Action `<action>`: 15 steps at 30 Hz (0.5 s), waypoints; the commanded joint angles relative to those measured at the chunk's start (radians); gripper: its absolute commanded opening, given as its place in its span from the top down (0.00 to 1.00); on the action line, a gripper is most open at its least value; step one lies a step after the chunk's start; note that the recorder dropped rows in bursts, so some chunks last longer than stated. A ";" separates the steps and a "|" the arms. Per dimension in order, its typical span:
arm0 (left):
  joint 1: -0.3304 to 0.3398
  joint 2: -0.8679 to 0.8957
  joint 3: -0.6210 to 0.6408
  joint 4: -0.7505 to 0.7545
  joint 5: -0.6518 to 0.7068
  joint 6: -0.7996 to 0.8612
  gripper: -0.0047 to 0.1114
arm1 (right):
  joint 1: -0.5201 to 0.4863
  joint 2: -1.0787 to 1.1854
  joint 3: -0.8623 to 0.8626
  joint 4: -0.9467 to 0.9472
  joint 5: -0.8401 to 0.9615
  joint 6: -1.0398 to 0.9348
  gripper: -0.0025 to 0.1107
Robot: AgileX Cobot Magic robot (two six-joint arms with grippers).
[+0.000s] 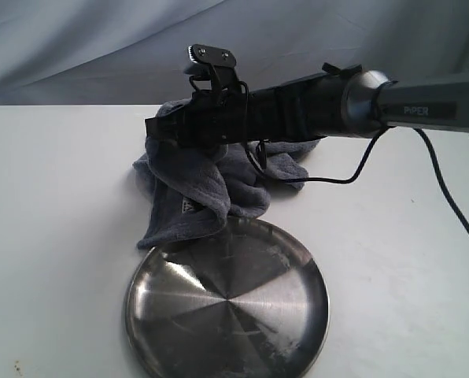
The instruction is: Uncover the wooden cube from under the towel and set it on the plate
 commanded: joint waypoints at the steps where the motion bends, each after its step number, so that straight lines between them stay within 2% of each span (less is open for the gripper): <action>1: 0.003 -0.002 0.005 0.000 -0.010 0.010 0.96 | 0.004 0.016 -0.008 -0.048 0.000 0.001 0.90; 12: 0.003 -0.002 0.005 0.000 -0.010 0.010 0.96 | 0.004 0.016 -0.008 -0.059 0.127 0.004 0.28; 15: 0.003 -0.002 0.005 0.000 -0.010 0.010 0.96 | 0.002 -0.002 -0.008 -0.062 0.137 0.004 0.18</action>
